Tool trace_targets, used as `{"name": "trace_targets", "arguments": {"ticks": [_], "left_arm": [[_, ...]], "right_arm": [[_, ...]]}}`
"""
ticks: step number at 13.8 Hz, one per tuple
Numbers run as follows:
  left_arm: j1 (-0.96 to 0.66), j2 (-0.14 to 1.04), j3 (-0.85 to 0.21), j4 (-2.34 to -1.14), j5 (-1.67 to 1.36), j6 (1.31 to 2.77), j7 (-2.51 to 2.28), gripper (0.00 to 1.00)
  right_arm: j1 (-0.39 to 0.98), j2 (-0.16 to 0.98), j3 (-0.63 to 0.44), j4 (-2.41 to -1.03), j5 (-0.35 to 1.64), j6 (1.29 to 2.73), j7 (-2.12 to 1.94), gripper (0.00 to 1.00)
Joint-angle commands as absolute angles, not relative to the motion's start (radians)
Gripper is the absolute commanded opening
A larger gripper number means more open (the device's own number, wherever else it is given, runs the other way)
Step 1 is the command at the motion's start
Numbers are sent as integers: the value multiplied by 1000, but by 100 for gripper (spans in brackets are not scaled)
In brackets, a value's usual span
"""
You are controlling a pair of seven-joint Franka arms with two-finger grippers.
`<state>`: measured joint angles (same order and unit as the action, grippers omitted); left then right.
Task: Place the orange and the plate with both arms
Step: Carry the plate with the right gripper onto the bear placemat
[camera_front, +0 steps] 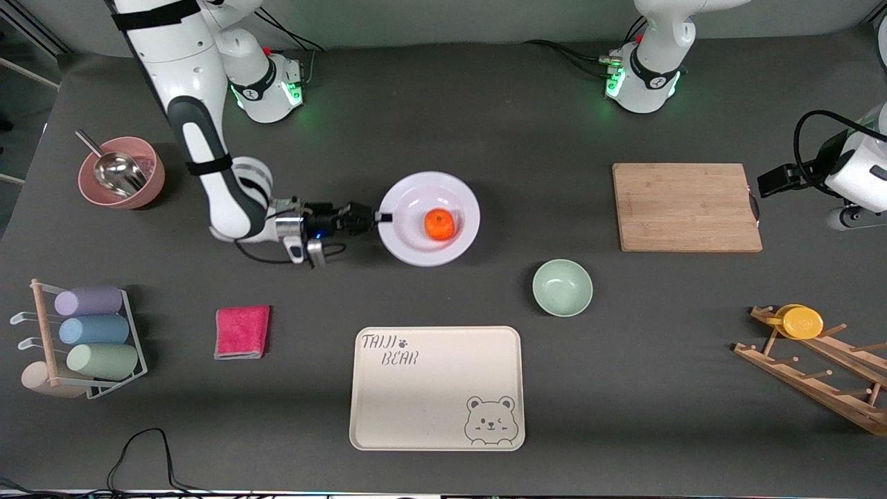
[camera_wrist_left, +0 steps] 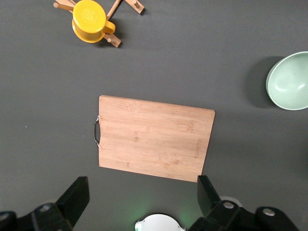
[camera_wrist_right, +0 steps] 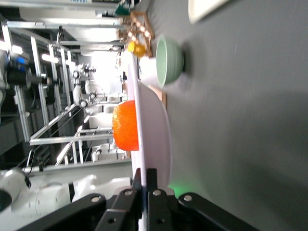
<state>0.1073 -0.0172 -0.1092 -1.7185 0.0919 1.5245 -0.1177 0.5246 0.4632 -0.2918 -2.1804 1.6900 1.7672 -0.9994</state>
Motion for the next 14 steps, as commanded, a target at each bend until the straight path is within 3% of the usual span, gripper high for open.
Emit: {"name": "trace_targets", "arguments": {"ticks": [1, 8, 12, 14], "left_arm": [[103, 2, -107, -1692, 83, 1499, -115, 100], [103, 8, -107, -1692, 83, 1499, -112, 100], [103, 11, -107, -1692, 84, 1499, -109, 100], [106, 11, -107, -1693, 84, 1496, -107, 100]], "right_arm": [[497, 607, -305, -1921, 1658, 1747, -856, 0], [420, 992, -307, -1294, 1756, 1779, -635, 0], [419, 1135, -307, -1031, 1781, 1962, -528, 0], [411, 1161, -304, -993, 1782, 1997, -520, 0]]}}
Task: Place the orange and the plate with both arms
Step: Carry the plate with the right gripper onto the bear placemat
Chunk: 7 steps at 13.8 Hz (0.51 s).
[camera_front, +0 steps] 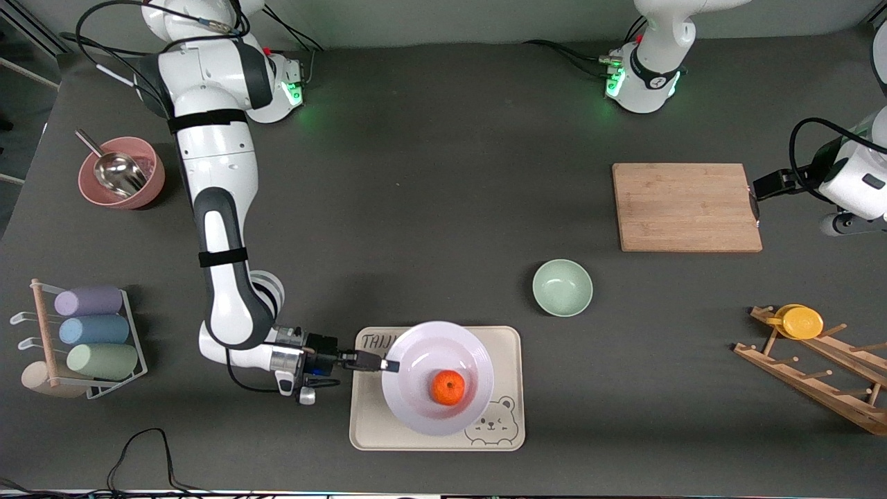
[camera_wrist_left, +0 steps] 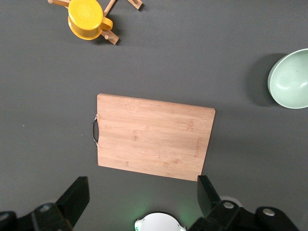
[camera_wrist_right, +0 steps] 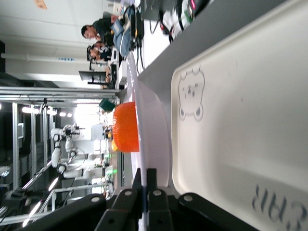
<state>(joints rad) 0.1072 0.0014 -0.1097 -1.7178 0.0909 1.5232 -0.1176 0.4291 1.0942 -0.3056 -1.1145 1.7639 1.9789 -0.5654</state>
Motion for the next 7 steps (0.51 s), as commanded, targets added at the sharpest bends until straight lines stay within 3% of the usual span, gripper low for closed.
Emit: {"name": "trace_targets", "arguments": {"ticks": [1, 7], "left_arm": [[106, 11, -107, -1692, 83, 1488, -107, 100], [106, 9, -107, -1692, 83, 1483, -107, 100]], "right_arm": [[410, 1169, -304, -992, 1782, 2002, -528, 0], [403, 1190, -302, -1046, 1778, 2005, -538, 0]]}}
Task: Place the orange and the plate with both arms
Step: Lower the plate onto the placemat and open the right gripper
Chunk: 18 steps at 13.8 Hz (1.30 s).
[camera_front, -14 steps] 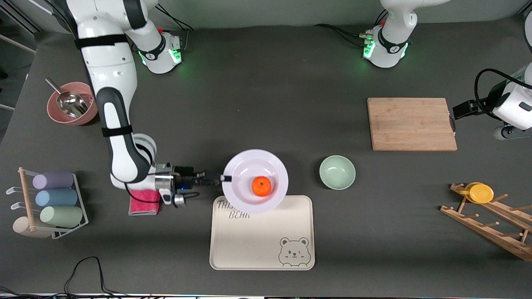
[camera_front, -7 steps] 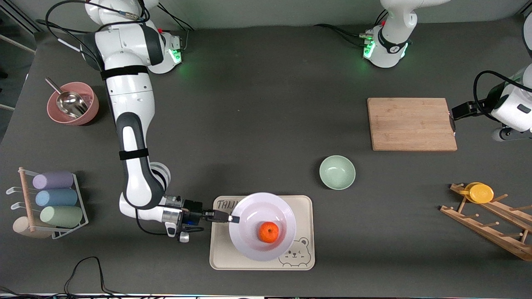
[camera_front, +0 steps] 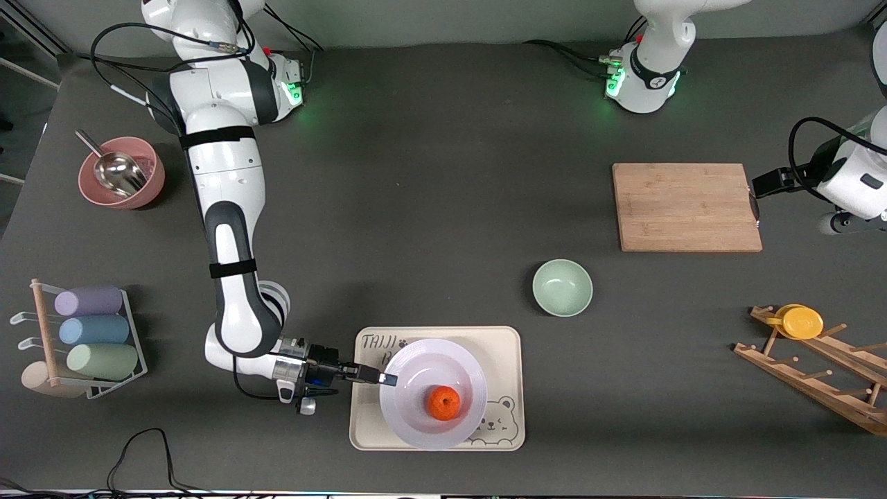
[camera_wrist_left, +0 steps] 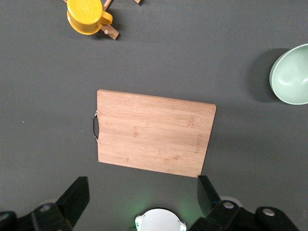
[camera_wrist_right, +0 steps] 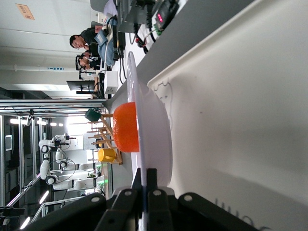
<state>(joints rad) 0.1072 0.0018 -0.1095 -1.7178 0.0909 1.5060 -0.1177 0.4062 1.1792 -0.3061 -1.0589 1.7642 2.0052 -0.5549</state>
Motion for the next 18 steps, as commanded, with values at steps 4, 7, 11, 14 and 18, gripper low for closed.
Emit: {"name": "trace_targets", "arguments": {"ticks": [4, 7, 11, 14, 18], "left_arm": [[107, 9, -107, -1692, 84, 1483, -106, 100], [104, 9, -107, -1692, 83, 1483, -107, 100], [101, 9, -107, -1690, 83, 1486, -110, 100], [103, 9, -109, -1690, 83, 1486, -109, 100], [104, 9, -107, -1684, 84, 1485, -106, 100]], "right_arm": [[410, 1207, -302, -1052, 1764, 2031, -535, 0], [420, 1216, -301, -1054, 1761, 2048, -535, 15], [428, 1207, -301, -1062, 1624, 2072, -520, 64], [425, 1175, -305, -1061, 1441, 2074, -444, 79], [413, 1126, -333, -1063, 1264, 2065, -407, 100]]}}
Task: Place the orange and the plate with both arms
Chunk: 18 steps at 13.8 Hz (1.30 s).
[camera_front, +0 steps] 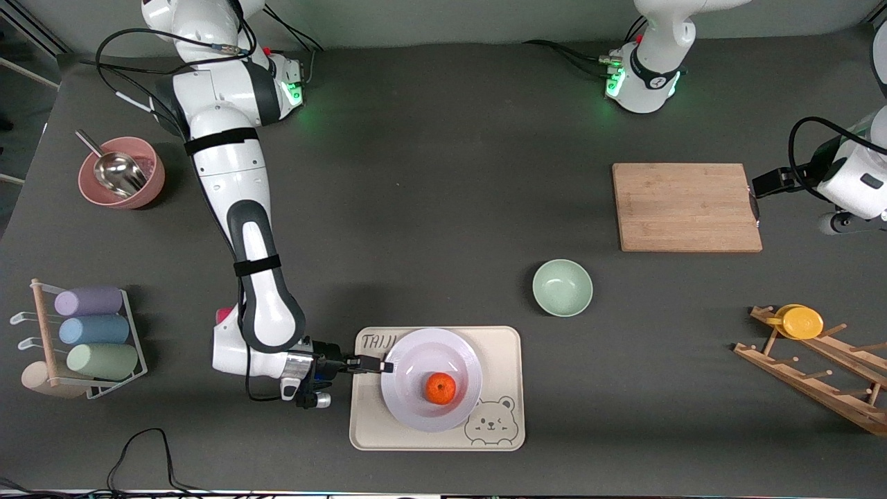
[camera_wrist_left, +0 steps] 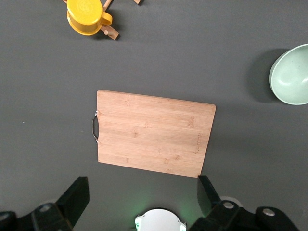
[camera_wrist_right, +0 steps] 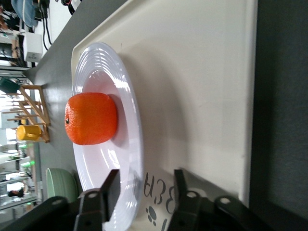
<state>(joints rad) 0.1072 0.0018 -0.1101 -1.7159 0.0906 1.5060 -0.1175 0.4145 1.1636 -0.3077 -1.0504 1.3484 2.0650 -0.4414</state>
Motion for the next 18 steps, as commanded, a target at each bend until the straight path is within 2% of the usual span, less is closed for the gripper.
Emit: {"name": "trace_targets", "arguments": {"ticks": [1, 6, 10, 14, 16, 18], "left_arm": [[104, 9, -107, -1681, 84, 1483, -106, 100], [103, 9, -107, -1666, 84, 1483, -107, 100], [103, 11, -107, -1664, 84, 1483, -104, 100], [106, 3, -109, -1667, 63, 1491, -117, 100], [107, -3, -107, -1669, 48, 1486, -117, 100], [110, -11, -107, -1674, 46, 1486, -117, 100]], "right_arm": [[413, 1111, -359, -1065, 1231, 2057, -390, 100], [393, 948, -376, -1146, 964, 1945, -275, 100], [371, 670, -374, -1345, 631, 1872, -275, 100], [351, 340, -364, -1578, 318, 1783, -170, 100], [296, 220, -304, -1627, 211, 1729, -105, 100], [243, 152, -249, -1628, 131, 1649, -66, 100]]}}
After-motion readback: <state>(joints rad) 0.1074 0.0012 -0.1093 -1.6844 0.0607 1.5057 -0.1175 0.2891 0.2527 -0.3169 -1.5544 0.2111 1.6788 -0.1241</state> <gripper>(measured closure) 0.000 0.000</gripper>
